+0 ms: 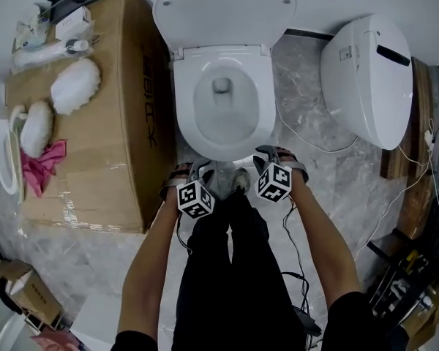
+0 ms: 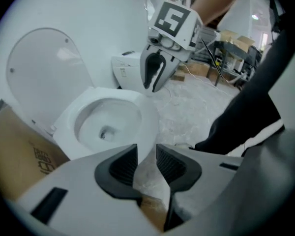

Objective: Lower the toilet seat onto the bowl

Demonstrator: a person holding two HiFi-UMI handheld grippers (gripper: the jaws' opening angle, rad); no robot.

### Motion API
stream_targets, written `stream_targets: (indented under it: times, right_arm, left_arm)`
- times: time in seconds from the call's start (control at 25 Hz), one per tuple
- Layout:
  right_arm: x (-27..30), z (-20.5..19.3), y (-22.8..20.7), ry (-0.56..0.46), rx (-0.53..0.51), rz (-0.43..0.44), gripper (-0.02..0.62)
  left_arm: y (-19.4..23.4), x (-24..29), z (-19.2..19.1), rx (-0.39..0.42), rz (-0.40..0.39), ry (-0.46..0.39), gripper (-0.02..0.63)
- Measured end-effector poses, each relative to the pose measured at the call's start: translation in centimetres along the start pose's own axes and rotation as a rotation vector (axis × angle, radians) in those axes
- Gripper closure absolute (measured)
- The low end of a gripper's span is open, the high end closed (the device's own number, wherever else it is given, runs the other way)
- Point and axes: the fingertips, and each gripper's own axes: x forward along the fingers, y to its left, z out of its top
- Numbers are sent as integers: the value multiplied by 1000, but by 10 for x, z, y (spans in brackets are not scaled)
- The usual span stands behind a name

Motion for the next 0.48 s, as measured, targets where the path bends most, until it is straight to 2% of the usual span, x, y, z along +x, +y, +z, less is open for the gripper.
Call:
stream_targets:
  times: [0.12, 0.2, 0.36, 0.48]
  right_arm:
    - [-69, 38, -21, -142, 271, -84, 517]
    - [-124, 60, -32, -235, 428, -126, 535]
    - [-244, 108, -51, -424, 593, -205, 561]
    - [-344, 143, -72, -596, 714, -297, 563]
  left_arm:
    - [9, -57, 39, -230, 16, -116, 493]
    - [22, -107, 71, -348, 62, -212, 514]
    - [60, -231, 135, -500, 239, -407, 578]
    - [88, -331, 178, -569, 371, -540, 595]
